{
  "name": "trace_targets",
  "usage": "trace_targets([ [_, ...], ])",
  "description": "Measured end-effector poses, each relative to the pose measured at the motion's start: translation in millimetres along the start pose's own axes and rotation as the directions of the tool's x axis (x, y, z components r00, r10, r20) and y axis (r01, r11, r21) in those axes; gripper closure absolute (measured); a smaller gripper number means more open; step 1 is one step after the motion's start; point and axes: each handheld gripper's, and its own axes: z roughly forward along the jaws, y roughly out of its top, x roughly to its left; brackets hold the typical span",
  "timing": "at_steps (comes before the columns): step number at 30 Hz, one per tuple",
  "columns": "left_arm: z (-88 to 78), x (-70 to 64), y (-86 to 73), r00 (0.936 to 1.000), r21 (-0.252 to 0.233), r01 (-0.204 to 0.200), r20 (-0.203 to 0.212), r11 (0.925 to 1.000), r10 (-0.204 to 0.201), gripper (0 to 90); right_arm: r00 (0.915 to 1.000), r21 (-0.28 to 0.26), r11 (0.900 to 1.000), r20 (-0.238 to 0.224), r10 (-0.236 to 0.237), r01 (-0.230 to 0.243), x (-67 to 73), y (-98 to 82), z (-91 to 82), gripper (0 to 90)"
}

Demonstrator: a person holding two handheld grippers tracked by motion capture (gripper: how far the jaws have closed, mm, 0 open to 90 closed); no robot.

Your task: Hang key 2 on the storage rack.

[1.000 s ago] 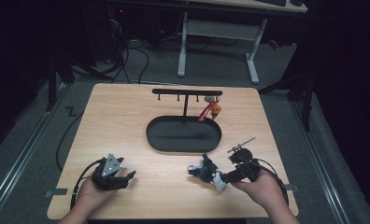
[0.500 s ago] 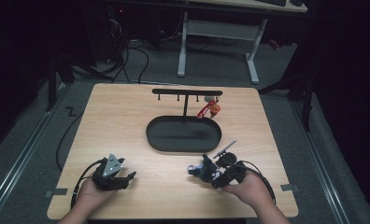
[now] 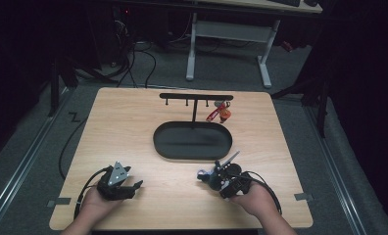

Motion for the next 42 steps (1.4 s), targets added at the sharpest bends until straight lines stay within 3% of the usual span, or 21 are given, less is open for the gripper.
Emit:
trace_targets([
  [3,0.0,-0.1,0.1,1.0,-0.001,-0.001,0.0,1.0,0.001,31.5,0.9999,0.002,1.0,0.006,0.014,-0.014,3.1,0.5,-4.1,48.1],
  [7,-0.1,0.1,0.3,1.0,-0.003,0.0,0.002,1.0,0.0,31.7,0.9999,-0.023,1.0,0.006,-0.01,0.01,1.1,1.9,-11.7,48.4],
  [10,-0.1,-0.1,0.2,1.0,0.0,0.001,0.005,1.0,-0.001,32.0,0.9995,-0.016,0.999,0.0,0.033,-0.033,2.6,2.0,-16.8,48.5],
  [12,0.0,-0.7,0.1,1.0,0.002,-0.001,0.004,1.0,0.001,32.0,0.9999,-0.025,1.0,0.001,0.013,-0.013,0.9,2.3,-19.3,48.5],
  [22,0.3,-1.3,0.4,1.0,0.003,0.001,0.009,1.0,-0.001,32.2,0.9978,-0.047,0.997,-0.009,0.065,-0.066,-4.9,5.1,-42.5,48.5],
  [42,-0.7,1.1,0.2,0.9999,-0.002,0.005,0.01,1.0,-0.005,32.4,0.994,-0.073,0.992,0.032,0.104,-0.102,-17.9,28.1,-83.0,48.5],
])
